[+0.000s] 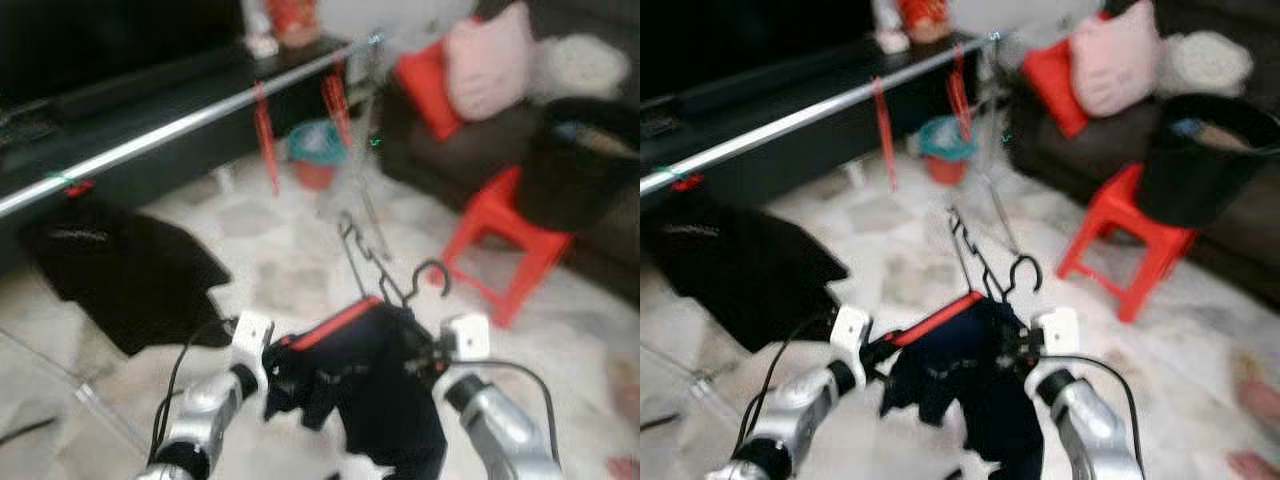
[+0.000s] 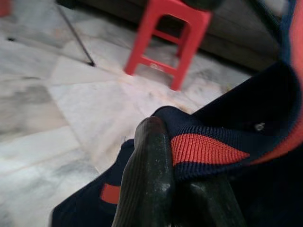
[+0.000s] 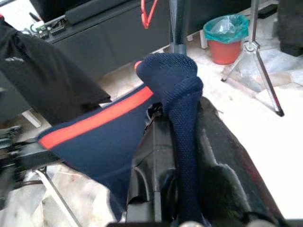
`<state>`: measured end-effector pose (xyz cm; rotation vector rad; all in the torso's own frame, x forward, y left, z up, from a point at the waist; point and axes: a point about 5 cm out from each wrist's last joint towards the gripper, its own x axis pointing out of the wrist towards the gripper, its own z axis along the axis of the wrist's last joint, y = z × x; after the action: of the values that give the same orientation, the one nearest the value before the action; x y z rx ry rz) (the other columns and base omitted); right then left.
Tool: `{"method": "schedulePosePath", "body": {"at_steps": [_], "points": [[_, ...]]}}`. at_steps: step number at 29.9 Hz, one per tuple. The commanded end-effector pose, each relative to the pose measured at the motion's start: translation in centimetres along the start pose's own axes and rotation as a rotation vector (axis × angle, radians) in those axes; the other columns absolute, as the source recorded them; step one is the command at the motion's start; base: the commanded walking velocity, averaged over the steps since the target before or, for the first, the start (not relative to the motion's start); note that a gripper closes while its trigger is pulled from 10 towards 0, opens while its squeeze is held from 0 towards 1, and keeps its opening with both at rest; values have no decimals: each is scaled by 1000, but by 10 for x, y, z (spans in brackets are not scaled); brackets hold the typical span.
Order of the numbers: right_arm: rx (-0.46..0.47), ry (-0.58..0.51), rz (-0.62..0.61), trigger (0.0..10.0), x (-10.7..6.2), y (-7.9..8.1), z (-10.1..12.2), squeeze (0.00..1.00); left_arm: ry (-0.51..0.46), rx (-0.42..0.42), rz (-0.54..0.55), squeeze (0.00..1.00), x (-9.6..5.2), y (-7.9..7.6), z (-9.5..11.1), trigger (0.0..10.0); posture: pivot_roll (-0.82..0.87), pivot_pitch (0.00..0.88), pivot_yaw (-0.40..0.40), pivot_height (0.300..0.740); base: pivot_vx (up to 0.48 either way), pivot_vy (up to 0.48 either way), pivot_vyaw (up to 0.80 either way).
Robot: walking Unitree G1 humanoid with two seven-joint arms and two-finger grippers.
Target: Hang hanger
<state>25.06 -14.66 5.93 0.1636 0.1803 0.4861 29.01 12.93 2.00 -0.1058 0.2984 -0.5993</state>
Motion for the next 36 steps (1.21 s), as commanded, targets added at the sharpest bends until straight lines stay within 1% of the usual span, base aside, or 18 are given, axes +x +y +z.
{"method": "schedulePosePath", "body": {"at_steps": [1, 6, 8, 14, 18, 20, 21, 23, 24, 26, 27, 28, 29, 32, 33, 34, 36], "points": [[-21, -21, -8, 10000, -1, -3, 6, 0, -7, 0, -2, 0, 0, 0, 2, 10000, -77, 58, 50, 740, 0, 0, -781], [-22, -19, -12, 10000, -2, -3, 4, 0, -3, 1, 1, 0, -2, 1, 0, 10000, -73, 27, 49, 740, 0, 0, -786], [-22, -15, -8, 10000, -4, -3, 2, 0, -5, 2, 1, 0, -3, 2, 0, 10000, -66, 1, 50, 740, 0, 0, -784], [-34, -21, -1, 10000, -6, -3, 5, 0, -5, 11, 7, 0, -5, 6, 1, 10000, -64, 0, 50, 740, 0, 0, -785], [-36, -23, 2, 10000, -11, -3, 6, 0, -2, 14, 5, 0, -4, 6, 2, 10000, -67, 0, 50, 740, 0, 0, 0], [-67, -10, 3, 10000, -12, -3, 7, 0, -5, 24, 1, 0, -3, 7, 5, 10000, -70, 0, 54, 740, 0, 0, 0], [-118, 26, -11, 10000, -15, -4, 4, 0, -4, 34, -6, 0, -3, 7, 6, 10000, -75, 0, 53, 740, 0, 0, 0], [-140, 46, -20, 10000, -15, -5, 3, 0, -1, 39, -9, 0, -3, 8, 6, 10000, -74, 0, 58, 740, 0, 0, 0], [-160, 72, -25, 10000, -15, -6, 0, 0, 26, 64, -29, 0, -5, 9, 4, 10000, -76, 0, 60, 740, 0, 0, 0], [-183, 98, -41, 10000, -15, -8, -2, 0, 54, 83, -71, 0, -8, 9, 2, 10000, -76, 12, 63, 740, 0, 0, 0], [-197, 116, -59, 10000, -15, -10, -3, 0, 66, 94, -94, 0, -9, 8, 2, 10000, -76, 12, 63, 740, 0, 0, 0], [-217, 141, -87, 10000, -14, -14, -5, 0, 98, 125, -131, 0, -12, 9, 0, 10000, -75, 28, 68, 740, 0, 0, 0], [-249, 178, -133, 10000, -14, -21, -7, 0, 154, 174, -182, 0, -17, 11, -3, 10000, -74, 36, 74, 740, 0, 0, 0], [-269, 208, -172, 10000, -14, -27, -8, 0, 181, 204, -208, 0, -20, 13, -3, 10000, -69, 46, 76, 740, 0, 0, 0], [-294, 244, -225, 10000, -14, -34, -9, 0, 194, 219, -222, 0, -23, 17, 0, 10000, -66, 51, 76, 740, 0, 0, 0], [-294, 244, -225, 10000, -14, -34, -9, 0, 194, 219, -222, 0, -23, 17, 0, 10000, -66, 51, 76, 740, 0, 0, 0], [-362, 288, -265, 10000, -15, -41, -10, 0, 208, 245, -229, 0, -26, 22, 4, 10000, -62, 65, 79, 740, 0, 0, 0]]}}
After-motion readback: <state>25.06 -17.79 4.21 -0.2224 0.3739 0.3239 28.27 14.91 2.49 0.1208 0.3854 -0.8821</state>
